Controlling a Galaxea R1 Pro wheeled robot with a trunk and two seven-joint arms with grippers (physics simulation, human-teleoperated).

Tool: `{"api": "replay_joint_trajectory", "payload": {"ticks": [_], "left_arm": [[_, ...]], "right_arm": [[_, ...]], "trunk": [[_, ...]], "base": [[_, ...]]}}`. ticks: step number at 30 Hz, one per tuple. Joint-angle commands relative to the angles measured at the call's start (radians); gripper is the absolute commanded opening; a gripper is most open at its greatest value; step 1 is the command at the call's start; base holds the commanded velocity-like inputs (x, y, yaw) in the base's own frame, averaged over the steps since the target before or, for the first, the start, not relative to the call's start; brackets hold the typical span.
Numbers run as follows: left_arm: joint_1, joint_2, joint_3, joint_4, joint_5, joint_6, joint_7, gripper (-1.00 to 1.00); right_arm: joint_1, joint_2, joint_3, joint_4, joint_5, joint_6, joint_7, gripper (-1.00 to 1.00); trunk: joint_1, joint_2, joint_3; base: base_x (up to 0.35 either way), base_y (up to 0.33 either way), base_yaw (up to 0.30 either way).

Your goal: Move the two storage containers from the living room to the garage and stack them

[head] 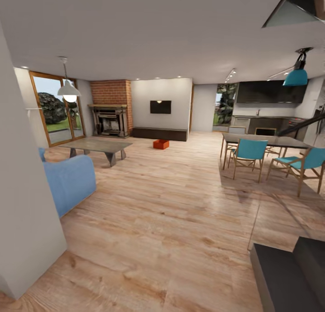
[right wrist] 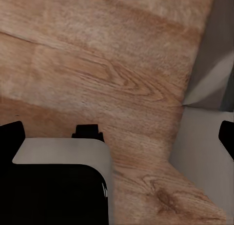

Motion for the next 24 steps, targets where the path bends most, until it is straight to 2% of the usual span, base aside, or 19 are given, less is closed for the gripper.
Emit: {"api": "replay_joint_trajectory", "payload": {"ticks": [1,24], "left_arm": [[-0.001,0.000,-0.008,0.000,0.009,-0.003,0.002,1.00],[-0.001,-0.001,-0.008,0.000,0.009,-0.003,0.002,1.00]], "right_arm": [[-0.001,0.001,0.008,0.003,-0.008,-0.005,0.000,1.00],[-0.001,0.000,0.008,0.003,-0.008,-0.003,0.001,1.00]], "trunk": [[0.001,-0.001,-0.001],[0.001,-0.001,-0.001]], "base": [[0.325,0.080,-0.054],[0.325,0.080,-0.003]]}}
